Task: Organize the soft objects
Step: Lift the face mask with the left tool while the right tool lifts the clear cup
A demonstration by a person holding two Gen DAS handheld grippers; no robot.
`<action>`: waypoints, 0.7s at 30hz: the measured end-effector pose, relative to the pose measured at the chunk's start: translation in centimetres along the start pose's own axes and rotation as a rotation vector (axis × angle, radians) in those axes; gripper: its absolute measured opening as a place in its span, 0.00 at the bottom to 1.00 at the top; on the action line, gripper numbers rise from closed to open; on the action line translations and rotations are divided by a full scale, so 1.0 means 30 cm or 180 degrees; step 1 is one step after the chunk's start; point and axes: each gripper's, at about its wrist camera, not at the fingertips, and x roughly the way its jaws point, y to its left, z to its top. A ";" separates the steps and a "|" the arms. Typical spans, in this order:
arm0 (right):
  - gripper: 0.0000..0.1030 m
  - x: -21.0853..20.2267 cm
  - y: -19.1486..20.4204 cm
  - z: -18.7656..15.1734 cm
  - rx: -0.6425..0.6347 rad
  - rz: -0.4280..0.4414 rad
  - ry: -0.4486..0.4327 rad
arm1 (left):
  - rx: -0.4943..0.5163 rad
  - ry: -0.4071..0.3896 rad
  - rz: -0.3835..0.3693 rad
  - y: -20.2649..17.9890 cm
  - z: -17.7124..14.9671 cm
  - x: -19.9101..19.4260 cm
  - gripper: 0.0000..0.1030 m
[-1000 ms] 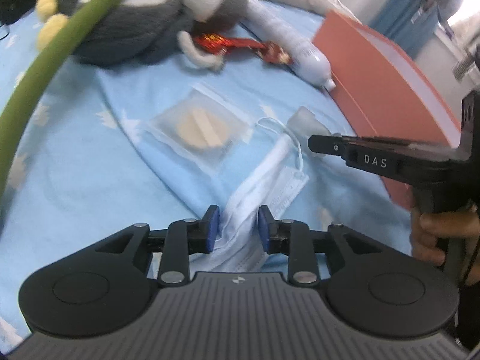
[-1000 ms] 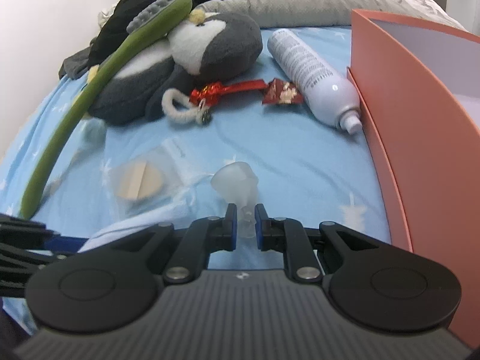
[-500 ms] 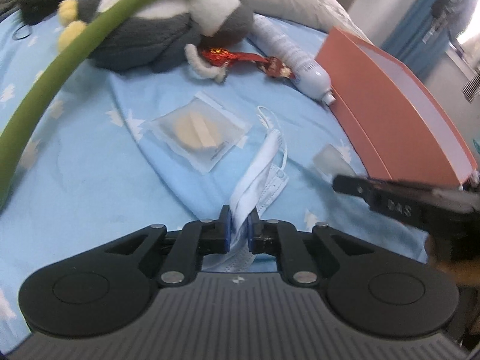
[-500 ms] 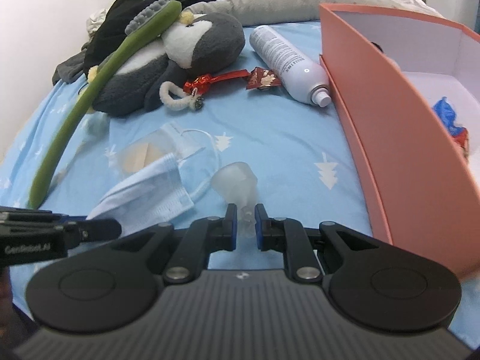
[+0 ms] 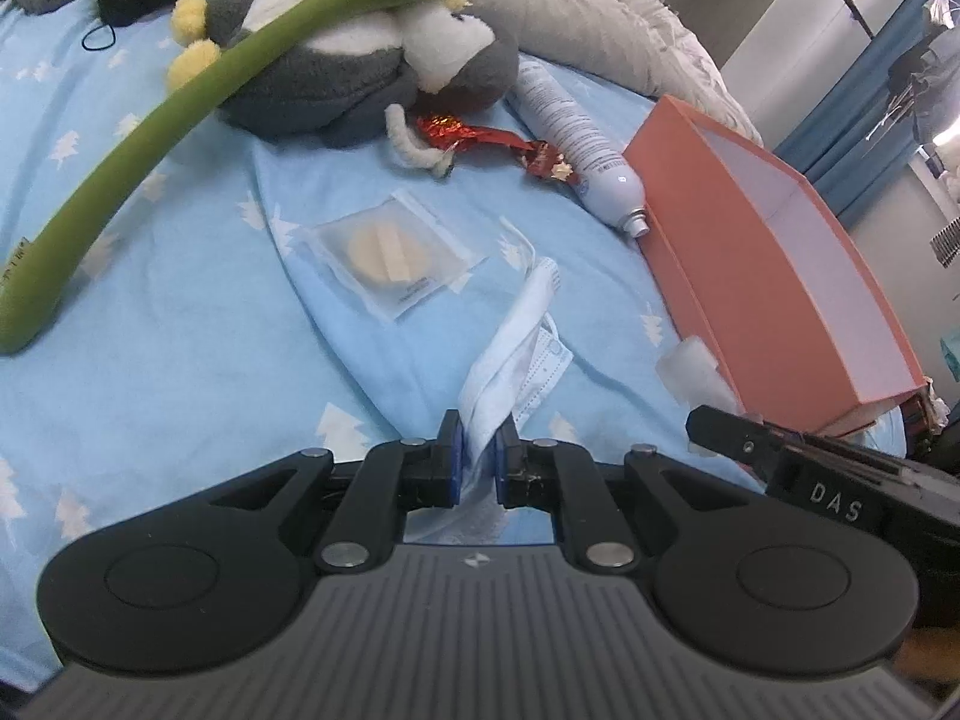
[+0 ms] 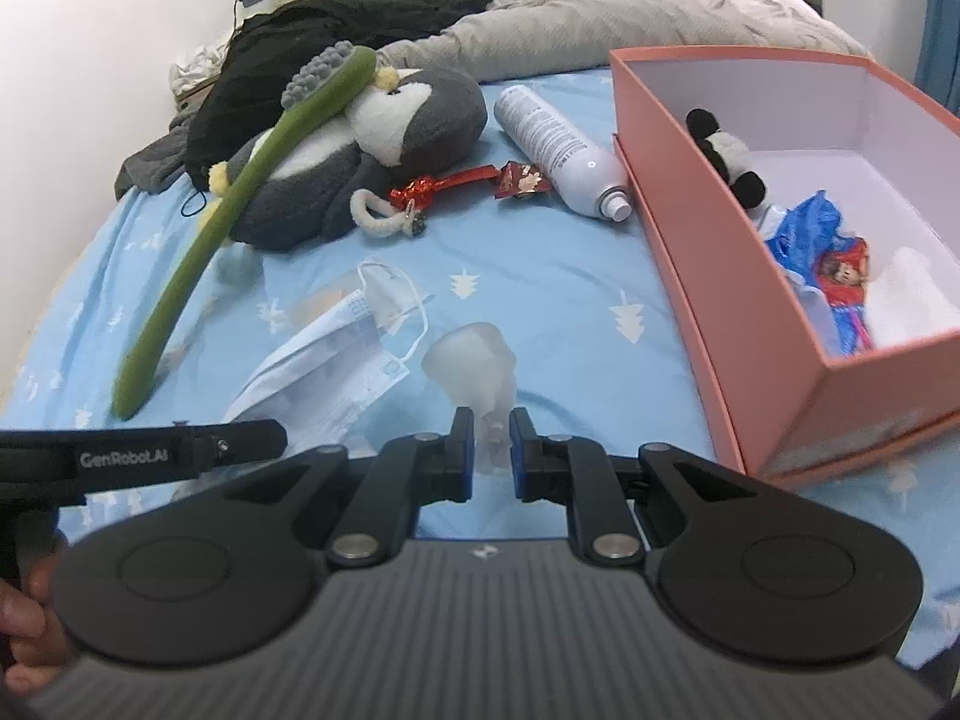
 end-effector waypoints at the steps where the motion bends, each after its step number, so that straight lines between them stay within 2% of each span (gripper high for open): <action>1: 0.15 -0.012 0.003 -0.008 0.0014 -0.0006 -0.0015 | 0.0019 -0.0016 0.0014 -0.006 -0.003 -0.010 0.12; 7: 0.15 -0.082 0.006 -0.037 0.0060 -0.0011 -0.0116 | 0.0042 -0.0027 -0.0001 -0.035 -0.002 -0.051 0.12; 11: 0.15 -0.132 0.006 -0.022 0.0036 0.0003 -0.0215 | 0.0074 -0.0049 -0.0097 -0.076 0.028 -0.091 0.12; 21: 0.15 -0.273 -0.048 0.096 0.0086 -0.0065 -0.0667 | 0.0221 -0.0352 -0.0313 -0.227 0.152 -0.208 0.12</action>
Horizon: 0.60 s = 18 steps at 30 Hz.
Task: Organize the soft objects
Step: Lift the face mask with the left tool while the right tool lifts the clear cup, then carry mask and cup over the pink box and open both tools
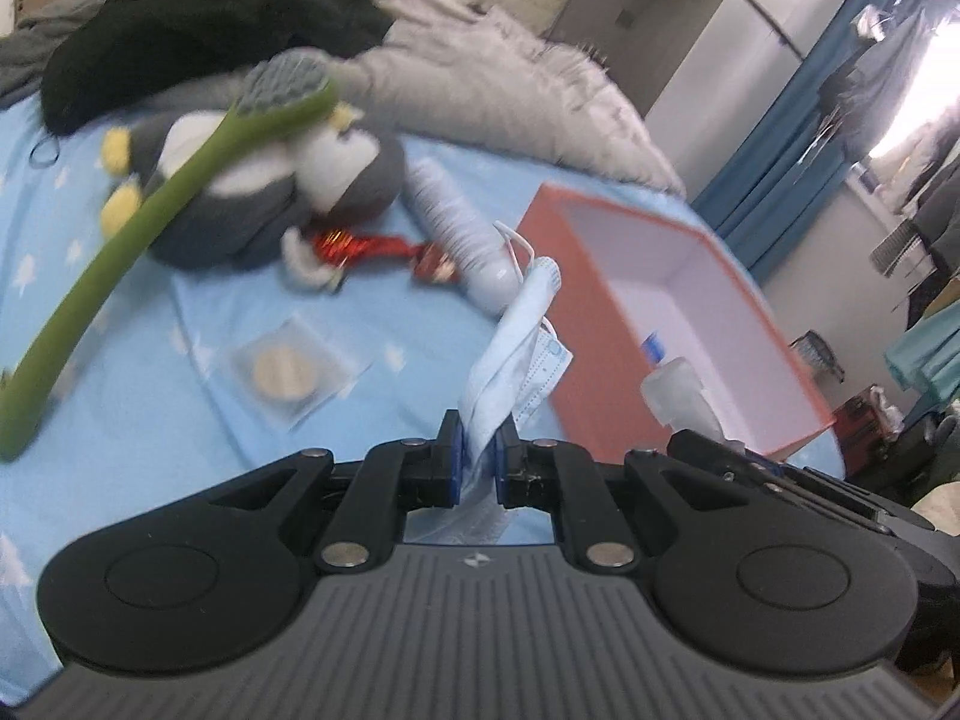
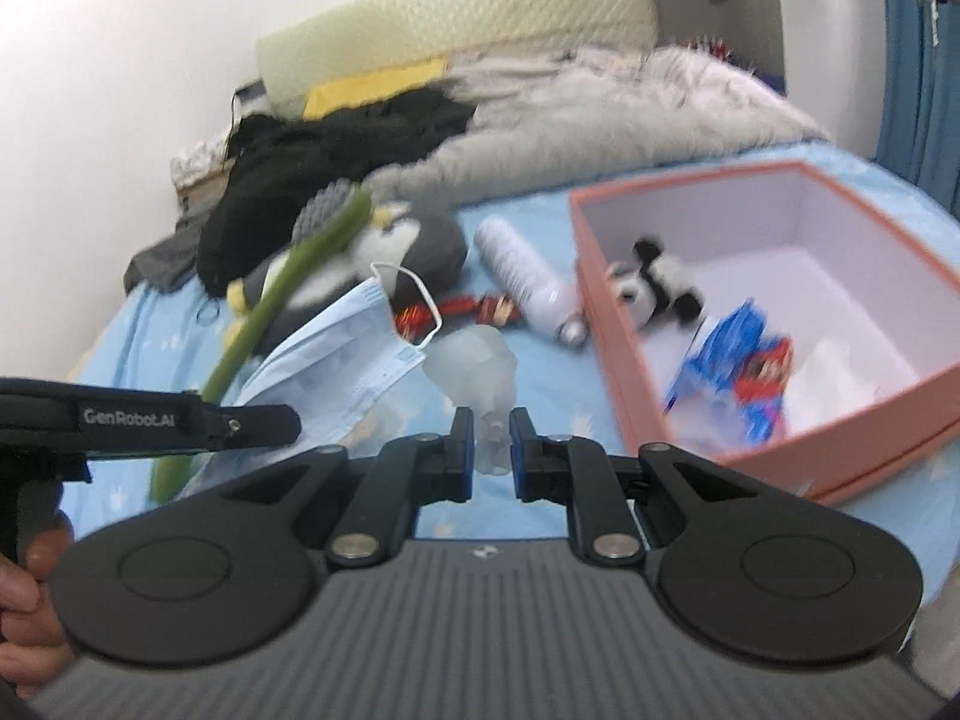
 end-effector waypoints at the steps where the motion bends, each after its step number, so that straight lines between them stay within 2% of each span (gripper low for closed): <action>1: 0.15 -0.013 -0.009 0.018 -0.0005 -0.0015 -0.0050 | 0.0014 -0.0026 -0.0023 -0.016 0.016 -0.007 0.12; 9: 0.15 -0.116 -0.061 0.184 -0.0120 -0.0171 -0.0478 | 0.0163 -0.0243 -0.0268 -0.175 0.162 -0.040 0.12; 18: 0.15 -0.163 -0.159 0.342 -0.0140 -0.0352 -0.0730 | 0.0391 -0.0332 -0.0517 -0.388 0.322 0.011 0.12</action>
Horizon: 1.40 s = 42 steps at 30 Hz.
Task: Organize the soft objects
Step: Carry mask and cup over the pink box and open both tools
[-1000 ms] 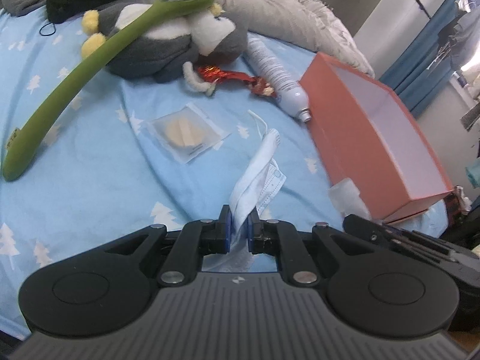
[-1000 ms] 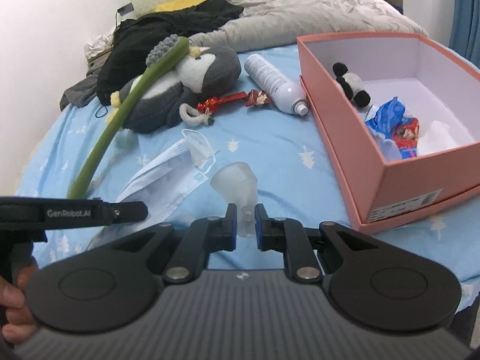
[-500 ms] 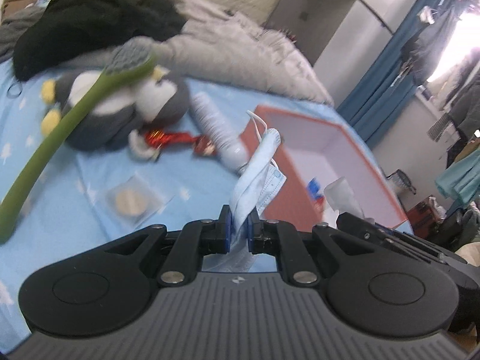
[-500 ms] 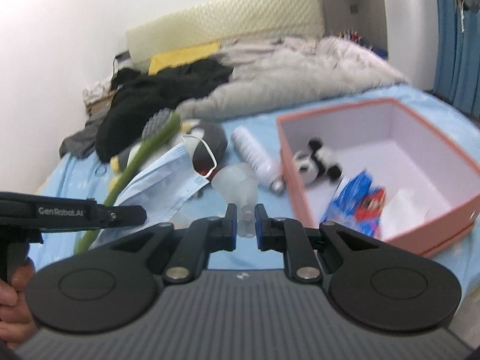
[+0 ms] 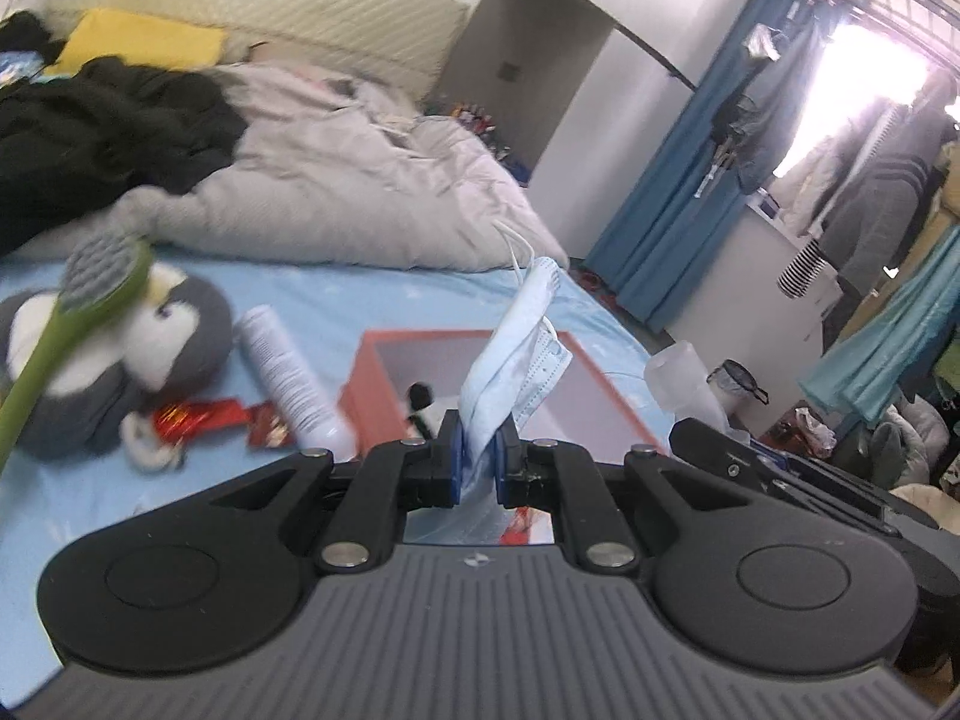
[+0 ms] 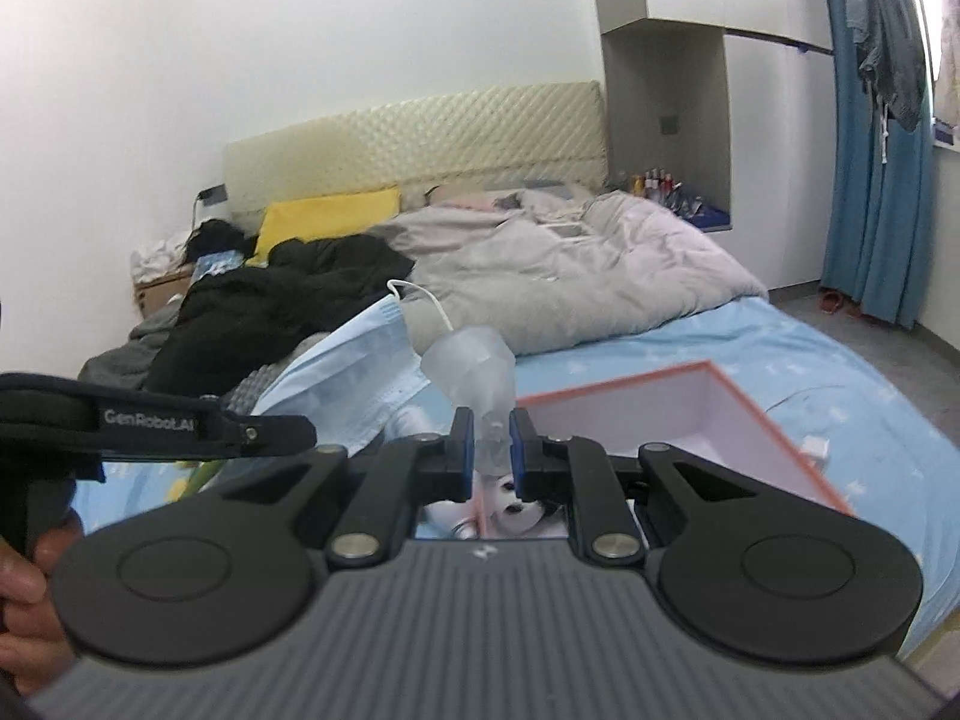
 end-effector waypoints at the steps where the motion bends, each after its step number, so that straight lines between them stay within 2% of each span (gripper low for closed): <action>1: 0.15 0.006 -0.017 0.013 -0.0004 -0.0036 -0.0009 | 0.0029 0.0012 -0.0027 -0.022 0.016 0.020 0.12; 7: 0.15 0.067 -0.133 0.037 0.0115 -0.0299 0.0112 | 0.0167 0.0115 -0.0038 -0.136 0.083 0.154 0.12; 13: 0.15 0.167 -0.278 0.005 0.0326 -0.0482 0.0403 | 0.0256 0.0473 -0.0052 -0.199 0.093 0.369 0.12; 25: 0.17 0.371 -0.476 -0.131 0.0448 -0.0683 0.1172 | 0.0285 0.1245 0.0126 -0.184 0.003 0.751 0.12; 32: 0.19 0.441 -0.509 -0.212 0.0481 -0.0703 0.1429 | 0.0283 0.1464 0.0152 -0.173 -0.037 0.847 0.12; 34: 0.25 0.451 -0.509 -0.224 0.0463 -0.0723 0.1454 | 0.0326 0.1506 0.0156 -0.176 -0.046 0.864 0.13; 35: 0.30 0.454 -0.510 -0.228 0.0466 -0.0738 0.1468 | 0.0348 0.1527 0.0157 -0.178 -0.050 0.867 0.15; 36: 0.30 0.456 -0.512 -0.235 0.0473 -0.0756 0.1481 | 0.0353 0.1569 0.0163 -0.177 -0.055 0.876 0.19; 38: 0.34 0.464 -0.525 -0.241 0.0483 -0.0788 0.1506 | 0.0331 0.1603 0.0173 -0.171 -0.060 0.877 0.40; 39: 0.38 0.467 -0.530 -0.242 0.0498 -0.0804 0.1512 | 0.0345 0.1571 0.0181 -0.169 -0.061 0.873 0.43; 42: 0.38 0.454 -0.535 -0.241 0.0530 -0.0800 0.1476 | 0.0390 0.1532 0.0187 -0.172 -0.055 0.852 0.44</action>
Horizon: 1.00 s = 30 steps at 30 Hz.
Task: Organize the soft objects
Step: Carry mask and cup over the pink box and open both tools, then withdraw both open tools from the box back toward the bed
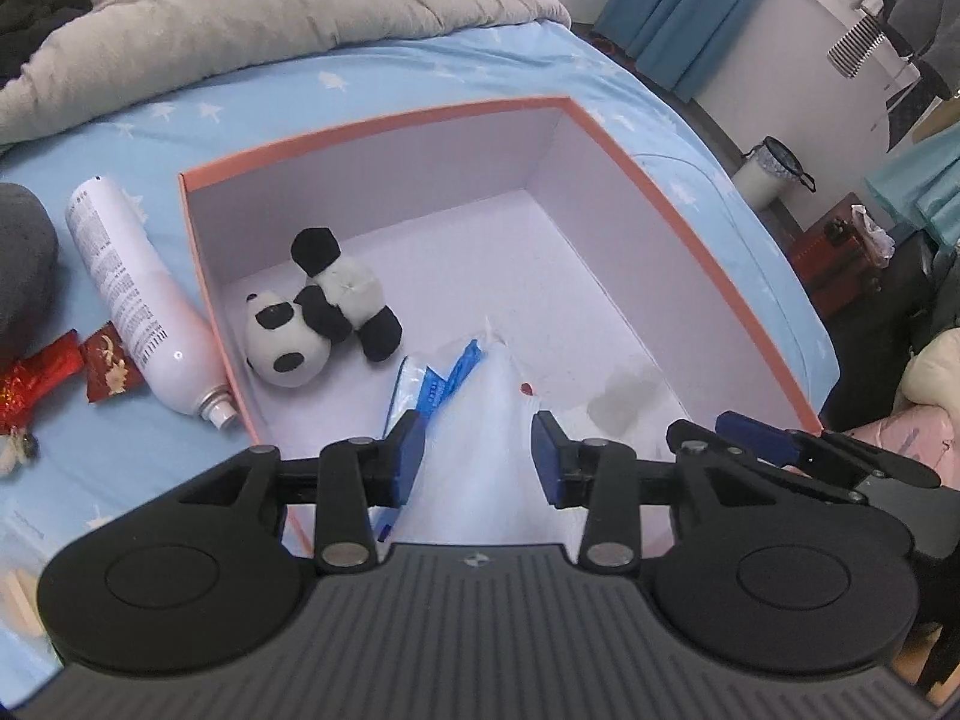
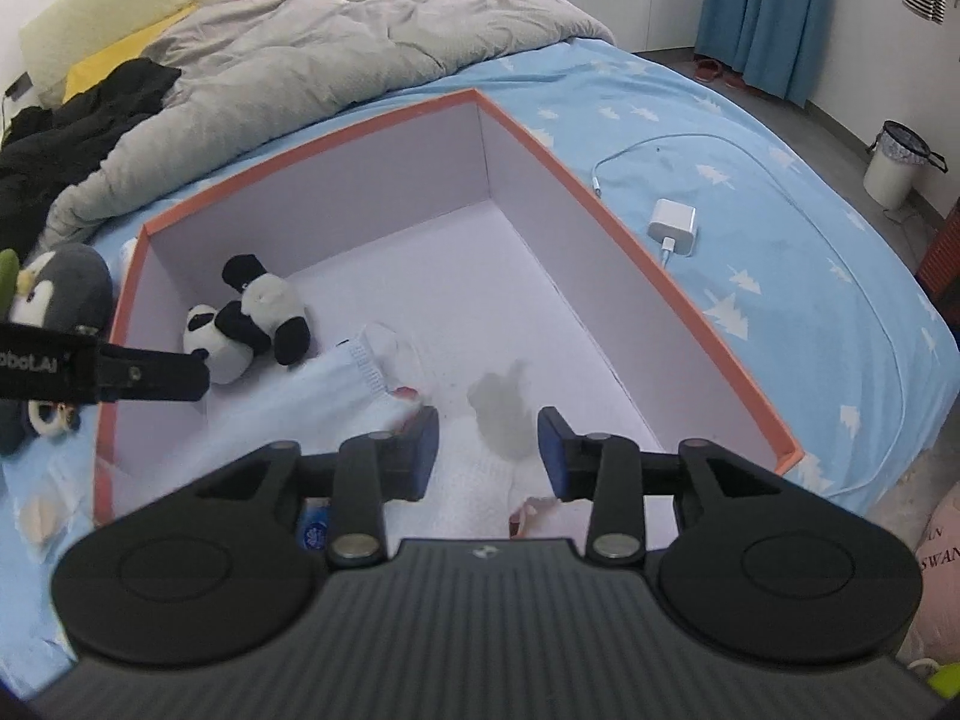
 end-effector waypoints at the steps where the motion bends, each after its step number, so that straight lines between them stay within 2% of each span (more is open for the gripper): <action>1: 0.38 -0.007 -0.001 0.000 0.0007 0.0006 -0.0012 | 0.0013 -0.0024 -0.0025 0.000 -0.001 -0.014 0.44; 11: 0.38 -0.170 0.016 0.008 0.0011 0.0159 -0.0436 | 0.0371 -0.0587 0.0085 -0.029 -0.049 -0.236 0.44; 16: 0.38 -0.260 0.045 -0.028 -0.0006 0.0267 -0.0664 | 0.0458 -0.0845 0.0060 -0.015 -0.112 -0.352 0.44; 18: 0.38 -0.293 0.062 -0.049 -0.0023 0.0342 -0.0733 | 0.0462 -0.1053 0.0137 0.001 -0.151 -0.407 0.44; 21: 0.38 -0.341 0.092 -0.081 -0.0073 0.0443 -0.0826 | 0.0478 -0.1226 0.0189 0.028 -0.210 -0.484 0.44; 30: 0.38 -0.451 0.206 -0.177 -0.0294 0.0601 -0.1104 | 0.0456 -0.1417 0.0163 0.105 -0.387 -0.618 0.44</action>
